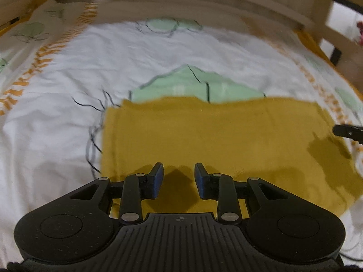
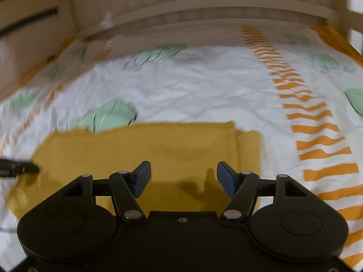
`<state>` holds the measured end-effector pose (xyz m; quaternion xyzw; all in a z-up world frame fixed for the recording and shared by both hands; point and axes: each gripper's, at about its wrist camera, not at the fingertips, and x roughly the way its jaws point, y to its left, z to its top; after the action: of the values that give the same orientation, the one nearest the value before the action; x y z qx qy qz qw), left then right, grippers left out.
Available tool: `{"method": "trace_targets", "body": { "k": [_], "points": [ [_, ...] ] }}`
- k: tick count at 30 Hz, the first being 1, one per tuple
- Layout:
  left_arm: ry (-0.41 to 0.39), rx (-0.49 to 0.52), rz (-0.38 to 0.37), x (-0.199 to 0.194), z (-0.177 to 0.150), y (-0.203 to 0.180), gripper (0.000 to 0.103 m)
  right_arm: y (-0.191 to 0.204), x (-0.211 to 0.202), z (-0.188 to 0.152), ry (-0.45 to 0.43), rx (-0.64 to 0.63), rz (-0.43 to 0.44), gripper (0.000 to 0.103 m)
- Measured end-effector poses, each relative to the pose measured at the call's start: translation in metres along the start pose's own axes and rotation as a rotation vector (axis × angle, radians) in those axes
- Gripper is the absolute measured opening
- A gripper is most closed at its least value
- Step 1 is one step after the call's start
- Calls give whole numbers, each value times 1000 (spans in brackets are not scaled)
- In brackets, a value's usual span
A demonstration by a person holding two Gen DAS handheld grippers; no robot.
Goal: Fold small clothes
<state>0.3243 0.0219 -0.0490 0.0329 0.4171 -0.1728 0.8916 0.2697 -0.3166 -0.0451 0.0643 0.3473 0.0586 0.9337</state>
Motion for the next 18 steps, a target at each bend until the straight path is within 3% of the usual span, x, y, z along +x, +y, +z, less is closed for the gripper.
{"method": "trace_targets", "body": {
  "k": [3,7,11,18],
  "points": [
    [5,6,32,15,-1,1,29,11,11,-4,30,-61,-26,68],
    [-8,-61,53,28,11,15,30,4,34,-3,70,-68,-108,68],
    [7,-123,106,38,24,30,30,-19,43,4,54,23,-154,68],
    [21,-217,81,31,31,47,30,-52,21,8,19,185,-138,72]
  ]
}}
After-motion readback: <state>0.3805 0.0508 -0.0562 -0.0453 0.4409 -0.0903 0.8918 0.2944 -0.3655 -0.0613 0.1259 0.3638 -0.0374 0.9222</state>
